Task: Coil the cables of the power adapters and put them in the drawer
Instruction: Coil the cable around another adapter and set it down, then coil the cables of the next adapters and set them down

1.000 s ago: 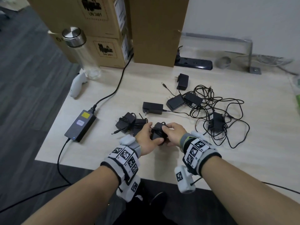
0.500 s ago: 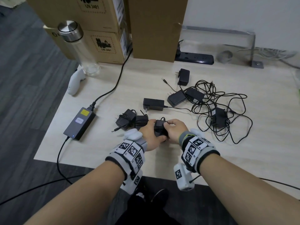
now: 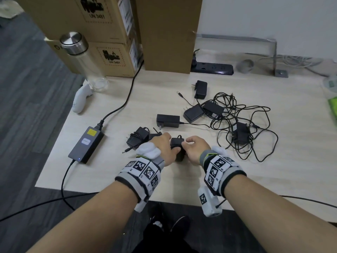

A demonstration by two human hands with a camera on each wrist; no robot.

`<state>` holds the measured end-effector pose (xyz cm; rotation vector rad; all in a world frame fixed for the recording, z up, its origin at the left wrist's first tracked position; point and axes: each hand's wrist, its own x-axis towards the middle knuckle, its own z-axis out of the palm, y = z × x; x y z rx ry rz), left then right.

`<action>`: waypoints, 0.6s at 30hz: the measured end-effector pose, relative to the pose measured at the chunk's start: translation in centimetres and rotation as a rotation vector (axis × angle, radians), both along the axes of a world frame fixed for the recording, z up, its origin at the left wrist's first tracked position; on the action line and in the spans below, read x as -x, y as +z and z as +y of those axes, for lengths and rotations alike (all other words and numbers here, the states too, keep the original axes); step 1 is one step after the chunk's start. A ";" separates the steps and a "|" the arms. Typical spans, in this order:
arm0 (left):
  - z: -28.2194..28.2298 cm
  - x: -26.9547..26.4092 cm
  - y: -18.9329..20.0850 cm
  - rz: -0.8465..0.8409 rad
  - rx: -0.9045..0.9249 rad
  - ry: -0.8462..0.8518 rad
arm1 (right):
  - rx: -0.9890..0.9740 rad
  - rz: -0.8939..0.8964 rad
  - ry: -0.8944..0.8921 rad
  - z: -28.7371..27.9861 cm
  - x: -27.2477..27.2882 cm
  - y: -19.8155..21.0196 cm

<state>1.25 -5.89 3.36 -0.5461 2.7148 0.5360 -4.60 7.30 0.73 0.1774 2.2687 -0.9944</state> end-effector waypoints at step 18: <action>5.5 4.0 0.5 0.251 -0.479 0.095 | 0.004 0.294 -0.177 7.1 2.9 3.4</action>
